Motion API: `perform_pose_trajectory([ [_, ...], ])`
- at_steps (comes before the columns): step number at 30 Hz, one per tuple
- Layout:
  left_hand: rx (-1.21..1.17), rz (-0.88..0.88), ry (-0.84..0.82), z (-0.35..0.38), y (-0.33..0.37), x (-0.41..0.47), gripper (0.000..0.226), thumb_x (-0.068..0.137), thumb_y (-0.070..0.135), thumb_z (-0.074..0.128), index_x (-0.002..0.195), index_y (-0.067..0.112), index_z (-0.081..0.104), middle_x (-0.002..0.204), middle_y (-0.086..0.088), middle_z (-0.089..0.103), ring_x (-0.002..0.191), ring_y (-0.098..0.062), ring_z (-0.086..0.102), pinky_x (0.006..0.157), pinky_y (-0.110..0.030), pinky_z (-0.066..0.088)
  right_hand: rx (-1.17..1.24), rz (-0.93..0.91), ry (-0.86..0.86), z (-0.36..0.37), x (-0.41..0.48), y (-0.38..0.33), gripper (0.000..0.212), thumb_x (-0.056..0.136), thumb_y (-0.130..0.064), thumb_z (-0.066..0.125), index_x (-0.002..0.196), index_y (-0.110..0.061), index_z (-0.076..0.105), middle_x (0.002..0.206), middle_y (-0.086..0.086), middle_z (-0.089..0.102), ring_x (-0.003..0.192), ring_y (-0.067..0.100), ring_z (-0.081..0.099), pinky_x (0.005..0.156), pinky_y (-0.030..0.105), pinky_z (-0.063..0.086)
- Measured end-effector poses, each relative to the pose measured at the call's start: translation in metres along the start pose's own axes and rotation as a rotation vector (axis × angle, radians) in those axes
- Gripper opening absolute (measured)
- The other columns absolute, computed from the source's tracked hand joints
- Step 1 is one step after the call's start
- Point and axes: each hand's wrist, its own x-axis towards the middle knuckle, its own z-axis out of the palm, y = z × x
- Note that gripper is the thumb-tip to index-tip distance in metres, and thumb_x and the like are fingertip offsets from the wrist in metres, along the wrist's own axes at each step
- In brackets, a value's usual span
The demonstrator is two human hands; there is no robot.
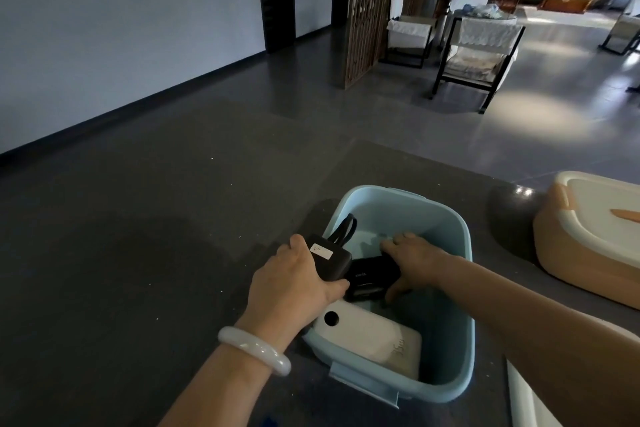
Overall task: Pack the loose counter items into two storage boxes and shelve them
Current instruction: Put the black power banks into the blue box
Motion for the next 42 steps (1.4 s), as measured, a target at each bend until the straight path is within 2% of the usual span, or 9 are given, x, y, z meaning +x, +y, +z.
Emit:
perform_pose_trajectory([
  [3,-0.008,-0.008,0.002,0.0,0.001,-0.001,0.074,0.073,0.067,0.066,0.12,0.017,0.037,0.115,0.0,0.053,0.103,-0.02,0.057,0.074,-0.031,0.041,0.036,0.025,-0.026,0.003,0.001,-0.004,0.094,0.058,-0.068,0.077,0.129,-0.019,0.041,0.127,0.003,0.045,0.118,0.021,0.04,0.1,0.033,0.035],
  [7,-0.003,-0.007,0.005,-0.001,0.002,-0.001,0.076,0.073,0.068,0.066,0.121,0.017,0.036,0.115,-0.001,0.053,0.104,-0.021,0.057,0.074,-0.031,0.04,0.408,0.057,-0.215,0.001,0.0,-0.003,0.073,0.066,-0.052,0.081,0.123,-0.025,0.044,0.116,-0.001,0.052,0.108,0.021,0.051,0.093,0.032,0.044],
  [13,0.007,-0.02,0.013,0.001,0.002,0.0,0.076,0.073,0.067,0.067,0.121,0.017,0.036,0.116,-0.002,0.053,0.105,-0.022,0.057,0.077,-0.032,0.042,0.584,0.069,-0.32,0.009,0.005,-0.015,0.054,0.072,-0.041,0.082,0.111,-0.028,0.047,0.109,0.002,0.054,0.101,0.027,0.061,0.082,0.038,0.054],
  [25,0.013,-0.003,0.009,0.0,0.002,-0.001,0.076,0.074,0.067,0.066,0.122,0.017,0.035,0.117,-0.001,0.052,0.105,-0.02,0.056,0.074,-0.029,0.038,0.633,0.084,-0.335,0.009,0.001,-0.015,0.061,0.072,-0.037,0.082,0.12,-0.023,0.048,0.109,0.004,0.054,0.097,0.029,0.062,0.072,0.034,0.056],
  [31,-0.007,0.034,-0.011,-0.002,0.0,-0.001,0.073,0.074,0.066,0.068,0.12,0.018,0.036,0.114,0.0,0.052,0.102,-0.018,0.055,0.073,-0.028,0.039,0.579,0.046,-0.281,0.0,-0.007,-0.017,0.056,0.072,-0.039,0.082,0.116,-0.023,0.051,0.102,0.0,0.057,0.086,0.018,0.059,0.063,0.022,0.049],
  [34,0.005,0.107,-0.01,-0.005,-0.001,-0.002,0.071,0.072,0.064,0.07,0.116,0.019,0.038,0.109,0.002,0.051,0.099,-0.017,0.055,0.075,-0.028,0.043,0.494,0.039,-0.154,-0.018,-0.017,-0.012,0.054,0.073,-0.039,0.081,0.118,-0.023,0.054,0.096,-0.006,0.059,0.089,0.015,0.059,0.076,0.023,0.045],
  [37,0.007,0.214,0.024,-0.01,0.0,0.002,0.068,0.068,0.063,0.074,0.112,0.025,0.038,0.106,0.006,0.047,0.091,-0.012,0.051,0.071,-0.025,0.041,0.498,0.031,0.244,-0.047,-0.033,-0.004,0.045,0.071,-0.025,0.084,0.108,-0.022,0.058,0.087,-0.011,0.053,0.079,0.008,0.055,0.074,0.02,0.043],
  [39,0.047,0.28,0.037,-0.014,0.003,0.01,0.069,0.067,0.062,0.076,0.113,0.026,0.039,0.108,0.004,0.042,0.09,-0.014,0.053,0.071,-0.026,0.045,0.504,-0.046,0.5,-0.07,-0.048,-0.004,0.054,0.067,-0.021,0.086,0.111,-0.024,0.056,0.1,-0.009,0.049,0.088,0.004,0.049,0.082,0.02,0.041],
  [42,0.146,0.348,-0.003,-0.017,0.014,0.023,0.074,0.068,0.061,0.076,0.121,0.023,0.041,0.115,0.0,0.041,0.1,-0.02,0.055,0.082,-0.031,0.048,0.329,-0.248,0.508,-0.092,-0.063,-0.014,0.083,0.065,-0.029,0.086,0.137,-0.026,0.044,0.128,-0.011,0.04,0.12,0.006,0.034,0.104,0.02,0.029],
])
